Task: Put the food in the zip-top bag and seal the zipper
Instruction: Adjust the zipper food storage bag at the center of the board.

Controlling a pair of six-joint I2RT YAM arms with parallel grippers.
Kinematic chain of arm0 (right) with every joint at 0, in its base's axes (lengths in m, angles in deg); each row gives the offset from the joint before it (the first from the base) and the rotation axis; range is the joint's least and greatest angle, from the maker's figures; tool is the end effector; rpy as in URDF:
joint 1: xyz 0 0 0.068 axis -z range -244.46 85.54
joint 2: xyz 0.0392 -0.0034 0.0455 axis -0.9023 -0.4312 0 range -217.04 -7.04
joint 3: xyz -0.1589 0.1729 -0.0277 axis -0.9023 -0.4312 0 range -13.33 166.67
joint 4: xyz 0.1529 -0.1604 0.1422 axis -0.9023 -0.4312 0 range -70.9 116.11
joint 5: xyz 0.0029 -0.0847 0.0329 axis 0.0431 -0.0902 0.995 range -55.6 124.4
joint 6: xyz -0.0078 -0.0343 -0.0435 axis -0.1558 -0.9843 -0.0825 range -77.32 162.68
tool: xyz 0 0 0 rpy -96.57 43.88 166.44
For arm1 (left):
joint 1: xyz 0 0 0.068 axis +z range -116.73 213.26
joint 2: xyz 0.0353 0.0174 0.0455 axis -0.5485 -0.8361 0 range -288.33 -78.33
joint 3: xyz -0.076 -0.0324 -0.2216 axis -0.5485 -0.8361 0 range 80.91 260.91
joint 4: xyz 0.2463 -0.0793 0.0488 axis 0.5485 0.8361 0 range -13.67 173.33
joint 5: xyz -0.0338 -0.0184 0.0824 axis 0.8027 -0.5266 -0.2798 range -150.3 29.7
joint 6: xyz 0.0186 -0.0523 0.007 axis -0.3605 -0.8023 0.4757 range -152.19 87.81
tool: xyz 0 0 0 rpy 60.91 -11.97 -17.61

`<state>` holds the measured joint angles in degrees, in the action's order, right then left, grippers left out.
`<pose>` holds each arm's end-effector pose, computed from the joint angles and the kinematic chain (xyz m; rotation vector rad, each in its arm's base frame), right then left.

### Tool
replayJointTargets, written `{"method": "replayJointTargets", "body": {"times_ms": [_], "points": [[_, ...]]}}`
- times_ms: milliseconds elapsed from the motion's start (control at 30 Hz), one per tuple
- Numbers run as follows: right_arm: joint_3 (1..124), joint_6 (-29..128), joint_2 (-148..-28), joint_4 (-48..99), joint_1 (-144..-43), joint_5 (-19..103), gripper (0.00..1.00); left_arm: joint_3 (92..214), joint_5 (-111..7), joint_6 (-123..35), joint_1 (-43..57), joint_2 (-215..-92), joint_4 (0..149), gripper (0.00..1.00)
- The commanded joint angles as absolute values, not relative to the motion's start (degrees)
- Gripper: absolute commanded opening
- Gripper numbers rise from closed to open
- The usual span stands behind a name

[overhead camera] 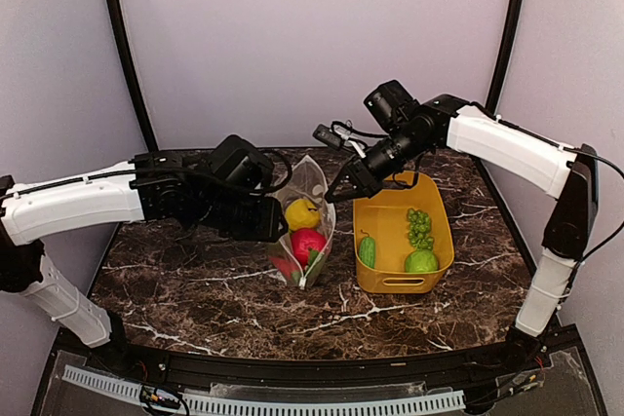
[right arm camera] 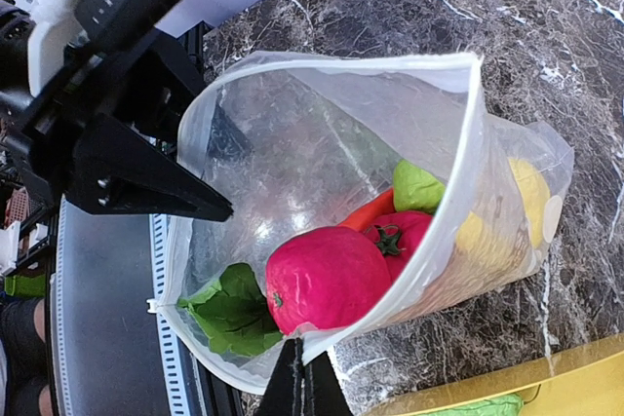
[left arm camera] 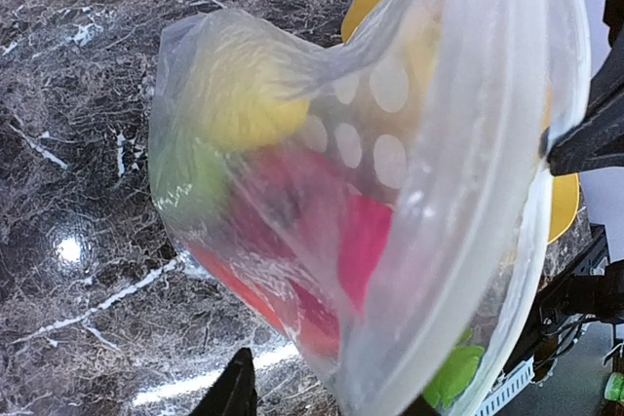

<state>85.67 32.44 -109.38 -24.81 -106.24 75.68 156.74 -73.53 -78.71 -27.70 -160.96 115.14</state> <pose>0.2654 0.2712 0.2964 -1.3746 2.1218 1.1296 0.1637 -0.2767 0.2885 0.1916 2.4270 -0.6334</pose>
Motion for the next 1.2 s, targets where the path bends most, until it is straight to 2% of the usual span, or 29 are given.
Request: {"method": "replayJointTargets", "body": {"times_ms": [0, 100, 167, 200, 267, 433, 533, 667, 767, 933, 1167], "points": [[86.8, 32.8, -109.6, -23.3, -106.0, 76.4, 0.00, 158.6, -72.0, -78.8, -27.7, -162.9, 113.6, 0.35], [86.5, 32.8, -109.4, -23.2, -105.9, 76.2, 0.00, 158.9, -72.2, -79.3, -27.7, -163.4, 113.5, 0.28], [86.3, 32.8, -109.3, -23.1, -105.9, 75.9, 0.00, 159.1, -72.5, -79.6, -27.7, -163.4, 113.7, 0.18], [86.3, 32.8, -109.3, -23.1, -105.9, 75.6, 0.00, 159.2, -73.2, -79.8, -27.7, -163.2, 114.3, 0.10], [86.0, 33.0, -109.3, -23.0, -105.6, 74.7, 0.00, 159.2, -74.0, -80.1, -27.7, -162.4, 115.2, 0.02], [85.7, 32.4, -108.5, -23.2, -104.3, 74.7, 0.00, 160.5, -77.1, -78.2, -27.7, -159.5, 117.9, 0.01], [86.8, 25.2, -107.5, -28.1, -104.1, 79.8, 0.01, 160.7, -80.3, -75.0, -27.7, -158.4, 116.9, 0.01], [83.3, 18.4, -102.0, -31.5, -102.5, 75.2, 0.40, 159.9, -76.0, -72.4, -26.9, -160.1, 114.8, 0.01], [76.2, 17.8, -96.4, -28.1, -99.3, 68.8, 0.61, 160.7, -73.0, -71.3, -26.9, -163.1, 115.0, 0.01], [68.0, 12.1, -92.3, -27.7, -95.0, 62.2, 0.67, 160.4, -72.5, -70.0, -26.9, -164.0, 113.8, 0.01], [58.5, 5.6, -93.4, -28.1, -94.1, 55.4, 0.65, 161.1, -73.8, -68.9, -26.9, -163.1, 114.9, 0.01]]}}
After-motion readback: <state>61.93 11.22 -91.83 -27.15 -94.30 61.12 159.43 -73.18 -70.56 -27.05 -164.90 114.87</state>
